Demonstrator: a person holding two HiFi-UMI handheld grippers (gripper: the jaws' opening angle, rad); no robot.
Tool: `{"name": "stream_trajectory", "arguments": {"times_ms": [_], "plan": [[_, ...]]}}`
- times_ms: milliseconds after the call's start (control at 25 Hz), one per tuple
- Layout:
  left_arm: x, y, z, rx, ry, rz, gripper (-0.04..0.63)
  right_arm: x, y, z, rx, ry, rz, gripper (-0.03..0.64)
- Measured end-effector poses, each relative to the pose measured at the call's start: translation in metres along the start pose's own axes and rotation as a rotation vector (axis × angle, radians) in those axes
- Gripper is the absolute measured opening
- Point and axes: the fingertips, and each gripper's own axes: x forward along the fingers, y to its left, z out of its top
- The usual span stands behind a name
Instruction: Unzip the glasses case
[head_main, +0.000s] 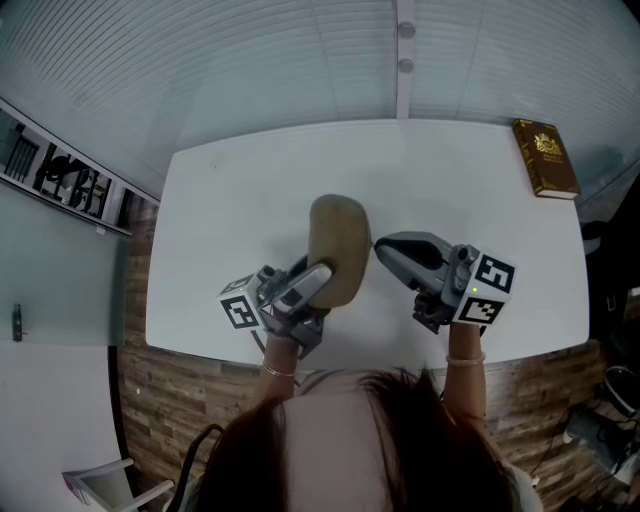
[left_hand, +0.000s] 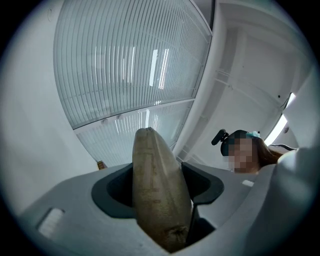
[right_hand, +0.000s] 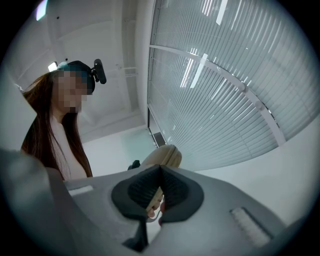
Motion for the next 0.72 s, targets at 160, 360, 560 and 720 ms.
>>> {"name": "stream_trajectory", "arguments": {"times_ms": [160,360,560,720], "plan": [[-0.001,0.0,0.003,-0.01,-0.017,0.01,0.288,0.002,0.002,-0.002,0.0,0.001,-0.004,0.002],[-0.002,0.001,0.004,-0.016,-0.026,0.012,0.288,0.002,0.003,-0.003,0.002,-0.003,-0.008,0.002],[-0.001,0.001,0.008,-0.018,-0.046,0.017,0.288,0.004,0.004,-0.004,0.002,0.005,-0.012,0.002],[0.002,0.0,0.013,-0.011,-0.064,0.024,0.288,0.004,0.003,-0.005,0.007,0.007,-0.014,0.002]]}}
